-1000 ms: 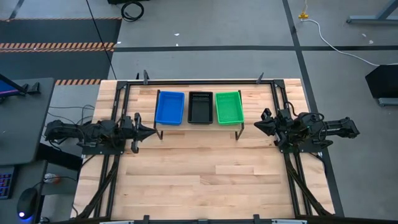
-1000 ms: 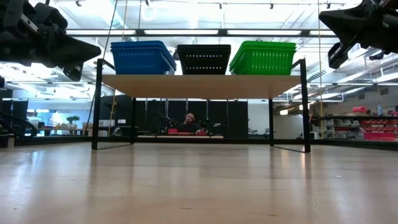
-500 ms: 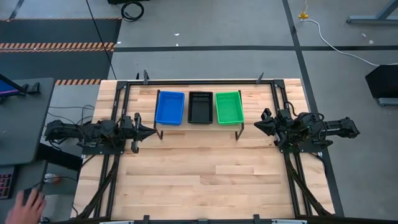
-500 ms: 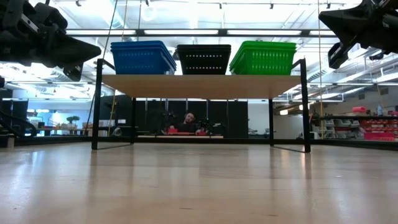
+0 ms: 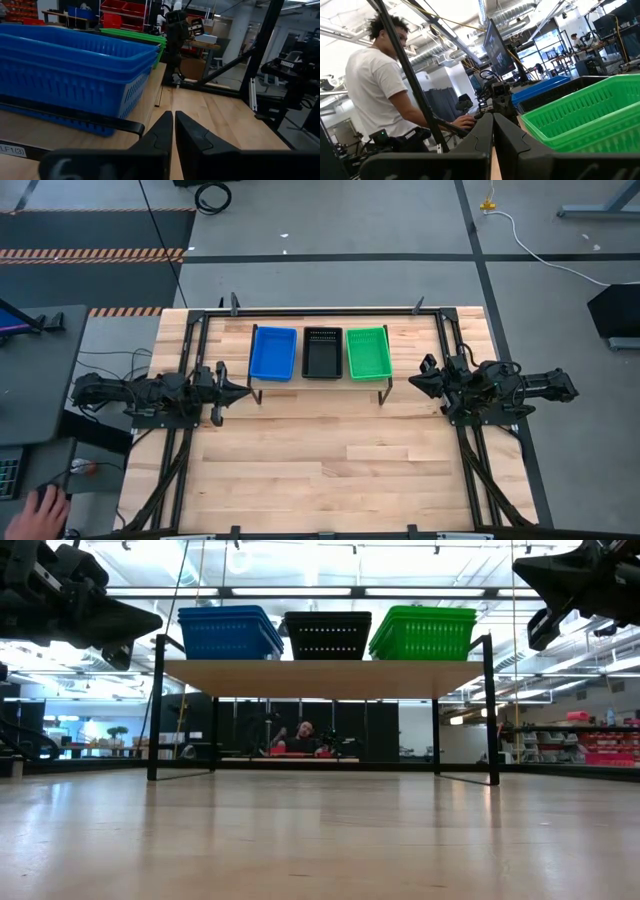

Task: Stack baskets on shelf by color
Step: Return to Home Position

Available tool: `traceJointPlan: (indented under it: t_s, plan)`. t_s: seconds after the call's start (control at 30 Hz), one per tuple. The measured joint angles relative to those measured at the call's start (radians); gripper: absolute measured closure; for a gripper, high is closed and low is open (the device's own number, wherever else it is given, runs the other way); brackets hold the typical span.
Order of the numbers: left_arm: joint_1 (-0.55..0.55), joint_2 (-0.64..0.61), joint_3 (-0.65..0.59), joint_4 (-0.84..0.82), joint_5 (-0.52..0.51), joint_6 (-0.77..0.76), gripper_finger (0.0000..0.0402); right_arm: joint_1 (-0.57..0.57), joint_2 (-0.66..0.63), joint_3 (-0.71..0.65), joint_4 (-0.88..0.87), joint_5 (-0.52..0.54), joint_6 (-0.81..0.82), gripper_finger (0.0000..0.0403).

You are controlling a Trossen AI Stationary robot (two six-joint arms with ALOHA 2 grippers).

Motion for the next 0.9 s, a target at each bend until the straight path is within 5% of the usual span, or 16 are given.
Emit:
traceJointPlan:
  t_s: [0.9]
  plan:
    - [0.000, 0.000, 0.000, 0.000, 0.000, 0.000, 0.0367, 0.000, 0.000, 0.000, 0.000, 0.000, 0.000, 0.0383]
